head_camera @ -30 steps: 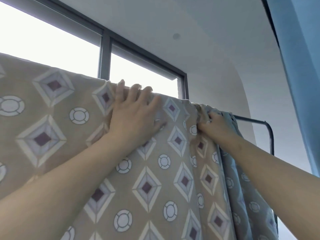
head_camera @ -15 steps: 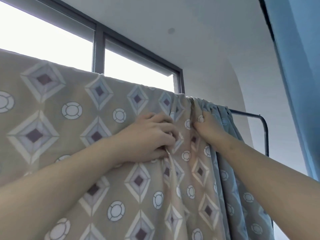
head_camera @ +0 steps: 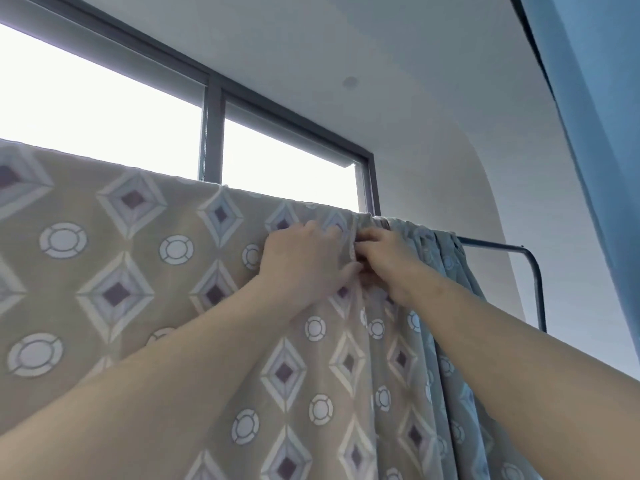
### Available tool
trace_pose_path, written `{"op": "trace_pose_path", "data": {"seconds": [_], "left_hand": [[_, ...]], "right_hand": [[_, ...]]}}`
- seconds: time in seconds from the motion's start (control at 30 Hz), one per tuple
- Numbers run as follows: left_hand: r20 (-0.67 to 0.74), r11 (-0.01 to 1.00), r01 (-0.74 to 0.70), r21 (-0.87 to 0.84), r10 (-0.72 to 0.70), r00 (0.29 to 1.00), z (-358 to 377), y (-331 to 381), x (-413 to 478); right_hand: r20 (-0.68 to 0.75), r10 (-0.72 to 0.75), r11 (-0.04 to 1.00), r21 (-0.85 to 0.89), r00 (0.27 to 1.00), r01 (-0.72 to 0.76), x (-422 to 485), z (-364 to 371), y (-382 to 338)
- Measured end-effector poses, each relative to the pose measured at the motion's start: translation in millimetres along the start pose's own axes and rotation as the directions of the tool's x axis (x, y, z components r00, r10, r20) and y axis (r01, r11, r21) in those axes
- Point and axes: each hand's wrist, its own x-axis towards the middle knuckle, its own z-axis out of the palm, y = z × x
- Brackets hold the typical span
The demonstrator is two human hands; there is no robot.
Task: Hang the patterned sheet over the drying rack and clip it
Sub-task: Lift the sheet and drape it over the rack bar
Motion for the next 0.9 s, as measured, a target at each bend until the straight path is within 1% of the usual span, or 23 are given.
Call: {"op": "trace_pose_path", "data": {"seconds": [0.07, 0.1, 0.17, 0.27, 0.33, 0.4, 0.43, 0.47, 0.5, 0.53, 0.57, 0.6, 0.63, 0.67, 0.7, 0.73, 0.77, 0.8, 0.83, 0.87, 0.9], "left_hand": [[0.040, 0.997, 0.064, -0.054, -0.062, 0.997, -3.5, 7.2, 7.5], [0.053, 0.994, 0.082, -0.073, -0.078, 0.996, -5.5, 8.8, 10.4], [0.054, 0.987, 0.094, -0.129, -0.087, 0.995, -9.8, 10.5, 13.7], [0.071, 0.961, 0.100, -0.256, -0.084, 0.994, -13.9, 14.0, 16.2], [0.115, 0.961, 0.101, -0.258, -0.073, 0.991, -15.9, 15.1, 17.8], [0.134, 0.959, 0.101, -0.263, -0.067, 0.989, -15.4, 12.4, 22.0], [0.128, 0.948, 0.103, -0.301, -0.067, 0.989, -15.0, 10.2, 24.1], [0.125, 0.927, 0.114, -0.357, -0.074, 0.989, -14.5, 7.4, 26.6], [0.128, 0.897, 0.133, -0.422, -0.087, 0.988, -12.8, 3.7, 29.5], [0.148, 0.855, 0.161, -0.494, -0.100, 0.984, -10.3, 0.0, 32.0], [0.182, 0.800, 0.206, -0.564, -0.123, 0.976, -8.1, -3.4, 34.1], [0.220, 0.724, 0.260, -0.639, -0.152, 0.964, -6.9, -5.7, 35.4], [0.262, 0.611, 0.319, -0.724, -0.183, 0.947, -5.6, -7.2, 36.3], [0.325, 0.443, 0.386, -0.809, -0.211, 0.922, -6.7, -7.7, 36.9], [0.417, 0.233, 0.465, -0.854, -0.227, 0.880, -9.3, -8.4, 39.0], [0.523, 0.014, 0.537, -0.843, -0.209, 0.826, -14.0, -9.6, 41.0], [0.610, -0.153, 0.591, -0.792, -0.163, 0.775, -18.4, -12.4, 44.2], [0.661, -0.244, 0.622, -0.744, -0.132, 0.739, -22.9, -16.0, 47.9], [0.684, -0.255, 0.642, -0.723, -0.136, 0.716, -26.5, -20.9, 52.4], [0.685, -0.206, 0.654, -0.728, -0.163, 0.711, -29.3, -24.7, 55.6], [0.655, -0.083, 0.654, -0.752, -0.205, 0.727, -31.7, -28.5, 57.7]], "right_hand": [[0.080, 0.061, 0.972, 0.221, 0.995, -0.078, -1.3, -3.9, -0.9], [0.109, 0.066, 0.958, 0.271, 0.992, -0.094, -1.5, -6.7, -1.9], [0.156, 0.050, 0.950, 0.299, 0.987, -0.095, -2.4, -13.5, -3.8], [0.246, 0.025, 0.921, 0.371, 0.969, -0.118, -4.7, -22.1, -7.9], [0.297, 0.012, 0.907, 0.398, 0.955, -0.135, -7.1, -25.5, -13.0], [0.310, 0.006, 0.934, 0.337, 0.951, -0.115, -6.7, -27.4, -17.3], [0.294, -0.004, 0.959, 0.273, 0.956, -0.080, -6.7, -27.1, -18.7], [0.246, -0.038, 0.984, 0.176, 0.969, -0.006, -5.0, -26.8, -18.7], [0.167, -0.108, 0.994, 0.041, 0.980, 0.103, -2.4, -26.8, -19.3], [0.077, -0.204, 0.971, -0.110, 0.976, 0.212, 0.4, -26.6, -21.1], [0.011, -0.296, 0.925, -0.246, 0.955, 0.290, 3.2, -26.2, -23.4], [-0.018, -0.354, 0.880, -0.345, 0.935, 0.326, 7.6, -24.5, -25.4], [-0.019, -0.367, 0.854, -0.404, 0.930, 0.329, 12.9, -22.1, -27.8], [-0.003, -0.352, 0.843, -0.436, 0.936, 0.315, 18.9, -18.9, -29.3], [0.018, -0.321, 0.841, -0.455, 0.947, 0.294, 25.1, -15.5, -29.9], [0.036, -0.298, 0.837, -0.472, 0.954, 0.279, 30.9, -12.0, -29.2], [0.049, -0.293, 0.824, -0.493, 0.955, 0.278, 34.9, -8.4, -27.9], [0.060, -0.296, 0.810, -0.514, 0.953, 0.284, 37.9, -5.1, -26.3], [0.075, -0.297, 0.800, -0.524, 0.952, 0.291, 39.5, -2.5, -25.1], [0.090, -0.291, 0.794, -0.532, 0.953, 0.293, 40.4, -1.1, -23.8], [0.100, -0.290, 0.784, -0.545, 0.952, 0.296, 40.4, -0.5, -23.0]]}}
